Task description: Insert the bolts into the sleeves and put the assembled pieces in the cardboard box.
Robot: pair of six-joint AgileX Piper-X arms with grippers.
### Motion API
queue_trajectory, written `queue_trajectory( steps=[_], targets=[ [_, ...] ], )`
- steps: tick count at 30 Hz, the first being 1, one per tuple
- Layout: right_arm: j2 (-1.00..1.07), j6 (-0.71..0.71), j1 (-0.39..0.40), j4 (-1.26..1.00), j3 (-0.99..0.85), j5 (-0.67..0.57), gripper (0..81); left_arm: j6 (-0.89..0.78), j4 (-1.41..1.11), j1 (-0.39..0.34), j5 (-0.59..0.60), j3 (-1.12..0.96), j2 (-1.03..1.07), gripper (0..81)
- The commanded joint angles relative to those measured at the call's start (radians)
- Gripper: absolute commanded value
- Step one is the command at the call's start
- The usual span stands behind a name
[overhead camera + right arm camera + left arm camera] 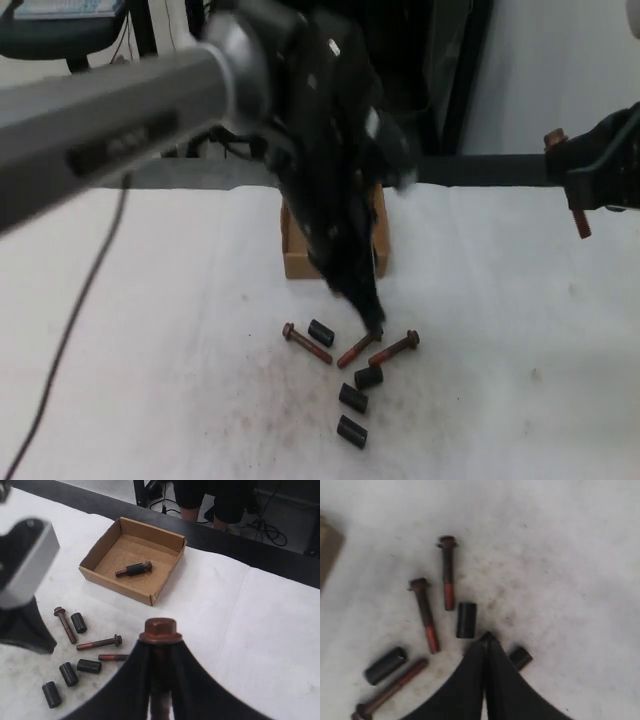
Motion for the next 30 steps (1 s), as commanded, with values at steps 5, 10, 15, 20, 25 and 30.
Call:
queue_trajectory(
  steps=[5, 10, 15, 20, 25, 30],
  targets=[
    [-0.008, -0.005, -0.004, -0.004, -0.002, -0.016, 0.8, 0.045, 0.055, -0.077, -0.108, -0.008, 0.076, 29.6],
    [-0.008, -0.005, -0.004, -0.003, -0.002, -0.016, 0.8, 0.043, -0.030, -0.096, -0.257, -0.008, 0.103, 34.9],
    [-0.008, -0.005, -0.029, -0.003, -0.002, -0.016, 0.8, -0.008, -0.157, -0.102, -0.259, -0.008, 0.122, 34.9],
    [-0.008, -0.005, -0.085, -0.003, -0.002, -0.016, 0.8, -0.010, -0.218, -0.101, -0.259, -0.008, 0.148, 34.9],
    [-0.008, -0.005, -0.097, -0.007, -0.002, -0.010, 0.8, -0.010, -0.196, -0.101, -0.259, -0.008, 0.181, 34.9],
    [-0.008, -0.005, -0.097, -0.032, -0.002, -0.009, 0.8, -0.010, -0.180, -0.101, -0.259, -0.006, 0.207, 34.9]
  ],
)
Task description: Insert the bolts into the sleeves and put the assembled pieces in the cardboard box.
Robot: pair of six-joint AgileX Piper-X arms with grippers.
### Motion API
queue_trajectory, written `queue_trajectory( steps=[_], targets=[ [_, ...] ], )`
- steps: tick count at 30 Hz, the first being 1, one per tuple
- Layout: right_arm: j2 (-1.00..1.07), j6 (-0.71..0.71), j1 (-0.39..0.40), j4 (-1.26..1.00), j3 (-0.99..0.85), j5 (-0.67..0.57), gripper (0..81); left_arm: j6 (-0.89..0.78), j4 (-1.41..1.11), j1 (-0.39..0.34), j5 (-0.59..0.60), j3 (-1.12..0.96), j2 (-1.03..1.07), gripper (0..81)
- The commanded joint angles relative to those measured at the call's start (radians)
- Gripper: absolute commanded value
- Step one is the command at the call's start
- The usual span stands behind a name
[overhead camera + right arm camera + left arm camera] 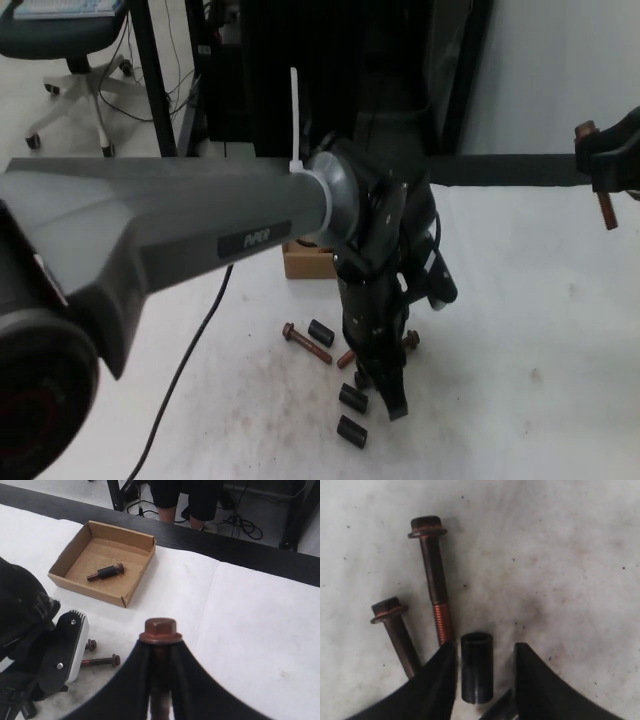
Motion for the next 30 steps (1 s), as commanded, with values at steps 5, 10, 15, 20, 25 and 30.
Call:
queue_trajectory(
  steps=[5, 10, 15, 20, 25, 30],
  targets=[
    [-0.008, -0.005, -0.004, -0.033, -0.002, -0.008, 0.8, 0.004, -0.017, -0.002, -0.040, -0.006, -0.003, 34.9],
    [-0.008, -0.005, -0.004, -0.033, -0.002, -0.008, 0.8, 0.004, -0.017, 0.004, -0.091, -0.006, -0.003, 34.9],
    [-0.008, -0.001, -0.004, -0.032, -0.002, -0.015, 0.8, 0.004, 0.017, 0.008, -0.105, -0.006, -0.003, 34.9],
    [-0.008, -0.001, -0.004, -0.032, -0.002, -0.015, 0.8, 0.004, 0.023, 0.008, -0.058, -0.006, -0.003, 34.9],
    [-0.008, -0.001, -0.004, -0.032, -0.002, -0.015, 0.8, 0.004, 0.015, 0.008, -0.041, -0.006, -0.003, 34.9],
    [-0.008, -0.001, -0.004, -0.032, -0.002, -0.015, 0.8, 0.006, -0.003, 0.008, -0.017, -0.001, -0.003, 34.9]
  ],
)
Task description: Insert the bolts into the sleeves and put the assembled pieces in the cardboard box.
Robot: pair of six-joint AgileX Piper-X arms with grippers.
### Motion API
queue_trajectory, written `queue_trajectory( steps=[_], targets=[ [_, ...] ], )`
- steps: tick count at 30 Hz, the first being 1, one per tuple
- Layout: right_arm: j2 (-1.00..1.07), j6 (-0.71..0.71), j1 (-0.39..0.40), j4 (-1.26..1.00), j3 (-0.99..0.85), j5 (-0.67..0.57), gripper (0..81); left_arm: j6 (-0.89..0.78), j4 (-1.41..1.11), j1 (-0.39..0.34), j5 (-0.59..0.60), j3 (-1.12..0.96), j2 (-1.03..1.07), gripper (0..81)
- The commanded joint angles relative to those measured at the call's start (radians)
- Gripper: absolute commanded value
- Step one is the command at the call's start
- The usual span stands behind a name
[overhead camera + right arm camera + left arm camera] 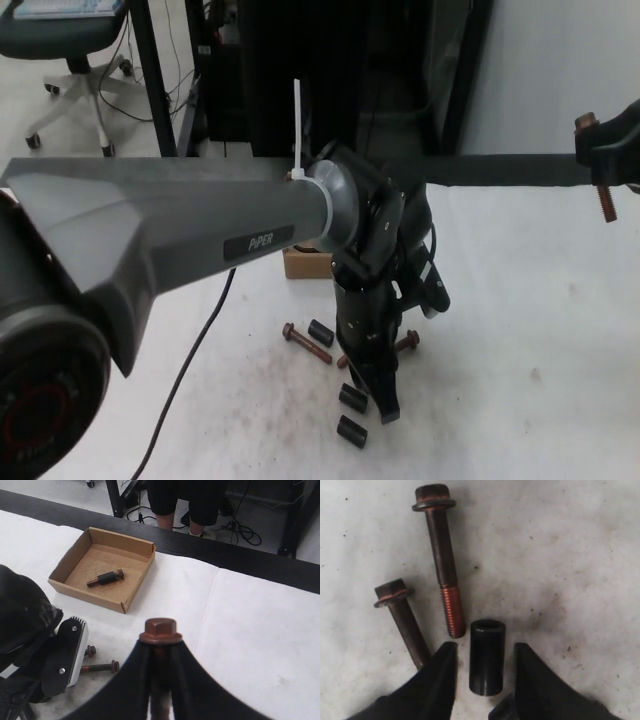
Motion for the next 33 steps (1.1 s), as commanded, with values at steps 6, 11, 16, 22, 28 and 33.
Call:
queue_trajectory(
  steps=[6, 11, 16, 22, 28, 33],
  targets=[
    [-0.008, -0.001, -0.004, -0.013, -0.002, -0.015, 0.8, -0.005, 0.000, 0.003, 0.027, 0.002, 0.005, 34.9],
    [-0.008, -0.001, -0.004, -0.013, -0.002, -0.015, 0.8, -0.005, 0.019, 0.003, 0.014, 0.007, 0.015, 34.9],
    [-0.008, -0.001, -0.004, 0.009, -0.002, -0.015, 0.8, -0.005, 0.019, 0.003, 0.003, 0.007, 0.031, 34.9],
    [-0.008, -0.001, -0.004, 0.021, -0.002, -0.015, 0.8, -0.005, 0.005, 0.003, 0.003, 0.007, 0.037, 34.9],
    [-0.008, -0.001, -0.004, 0.021, -0.002, -0.015, 0.8, -0.005, -0.033, 0.003, 0.003, 0.007, 0.037, 34.9],
    [-0.008, -0.001, -0.004, 0.023, -0.002, -0.015, 0.8, -0.005, -0.023, 0.003, -0.038, 0.007, 0.045, 23.0]
  ],
)
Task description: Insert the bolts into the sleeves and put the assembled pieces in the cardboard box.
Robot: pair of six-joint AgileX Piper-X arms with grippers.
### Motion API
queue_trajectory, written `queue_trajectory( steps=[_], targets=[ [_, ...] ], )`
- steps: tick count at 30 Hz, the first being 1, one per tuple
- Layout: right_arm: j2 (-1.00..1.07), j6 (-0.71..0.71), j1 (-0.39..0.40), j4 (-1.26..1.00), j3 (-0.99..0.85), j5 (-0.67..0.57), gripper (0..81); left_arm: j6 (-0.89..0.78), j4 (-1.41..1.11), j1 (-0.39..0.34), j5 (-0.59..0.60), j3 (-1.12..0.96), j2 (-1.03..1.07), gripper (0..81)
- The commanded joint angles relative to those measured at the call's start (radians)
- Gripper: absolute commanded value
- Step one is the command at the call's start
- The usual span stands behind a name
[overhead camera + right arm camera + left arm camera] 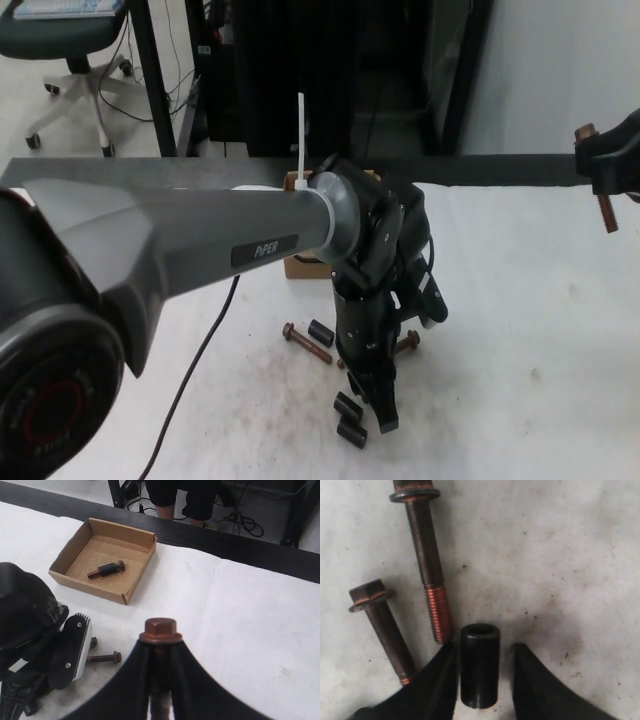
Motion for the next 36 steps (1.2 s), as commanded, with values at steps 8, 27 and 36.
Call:
queue_trajectory(
  steps=[8, 27, 36],
  targets=[
    [-0.008, -0.001, -0.004, -0.005, -0.002, -0.015, 0.8, -0.010, 0.011, 0.006, -0.050, -0.003, 0.019, 0.4],
    [-0.008, 0.186, 0.000, -0.125, 0.002, -0.326, 0.8, -0.469, 0.004, 0.050, -0.153, 0.015, -0.424, 0.3],
    [-0.008, 0.427, 0.025, -0.425, 0.051, -0.470, 0.8, -0.736, -0.360, 0.059, 0.151, 0.617, -1.005, 0.3]
  ],
)
